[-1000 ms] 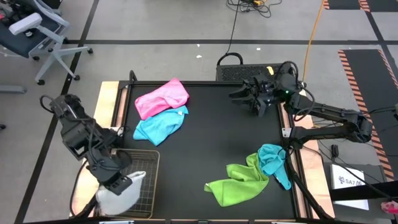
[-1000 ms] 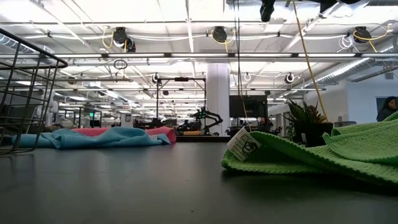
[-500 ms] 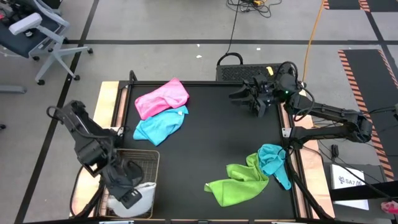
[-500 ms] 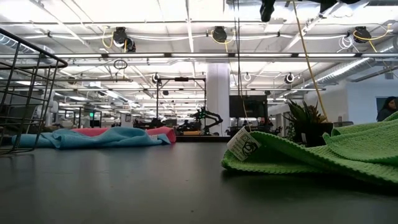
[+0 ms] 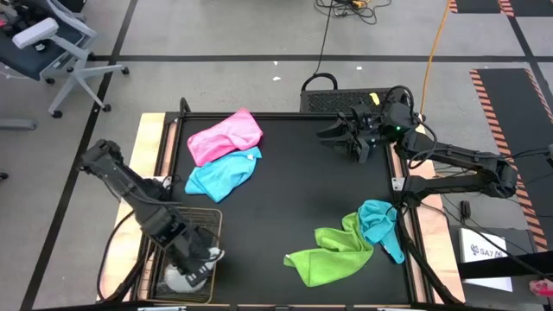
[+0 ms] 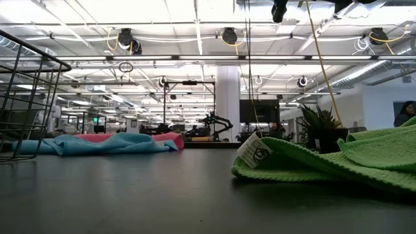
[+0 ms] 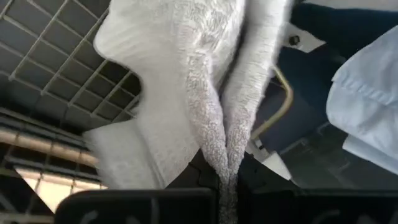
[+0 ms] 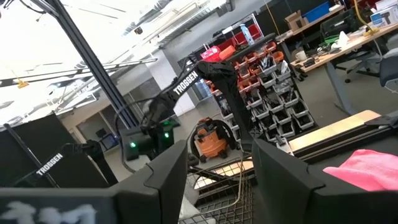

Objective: Fold microfiber towels
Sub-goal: Put the folded gray microfiber cloth into the wire basket

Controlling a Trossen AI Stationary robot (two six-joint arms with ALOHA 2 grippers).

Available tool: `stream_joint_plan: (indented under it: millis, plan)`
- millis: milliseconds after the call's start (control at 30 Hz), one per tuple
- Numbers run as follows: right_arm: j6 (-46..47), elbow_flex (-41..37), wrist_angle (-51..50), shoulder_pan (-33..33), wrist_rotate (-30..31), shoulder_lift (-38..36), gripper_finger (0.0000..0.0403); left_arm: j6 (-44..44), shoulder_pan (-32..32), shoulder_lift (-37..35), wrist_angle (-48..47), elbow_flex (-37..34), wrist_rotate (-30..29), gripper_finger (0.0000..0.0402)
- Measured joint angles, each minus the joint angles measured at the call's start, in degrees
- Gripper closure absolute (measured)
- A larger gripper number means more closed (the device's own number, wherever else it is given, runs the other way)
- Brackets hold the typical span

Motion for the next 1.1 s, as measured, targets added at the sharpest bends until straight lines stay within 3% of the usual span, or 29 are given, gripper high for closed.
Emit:
stream_joint_plan:
  millis: [200,367,600,833,1100]
  plan:
    - [1.29,0.0,-0.03,0.0,-0.15,0.0,0.0232,6.45,2.82,-0.02,-2.66,-6.36,2.17,0.0397]
    - [1.32,0.0,-0.03,0.0,-1.28,0.0,0.0232,11.82,4.73,-0.02,-10.02,-7.77,2.18,0.0397]
    - [1.32,0.0,-0.01,0.0,-1.28,0.0,0.0232,20.03,7.86,-0.02,-16.39,-7.81,-1.32,0.0397]
    - [1.32,0.0,0.0,0.0,-1.23,0.0,0.0232,25.64,10.63,-0.06,-19.74,-8.34,-9.24,0.0397]
    - [1.78,0.0,0.01,0.0,-1.21,0.0,0.0232,29.94,12.51,-0.07,-15.19,-16.03,-3.86,0.0397]
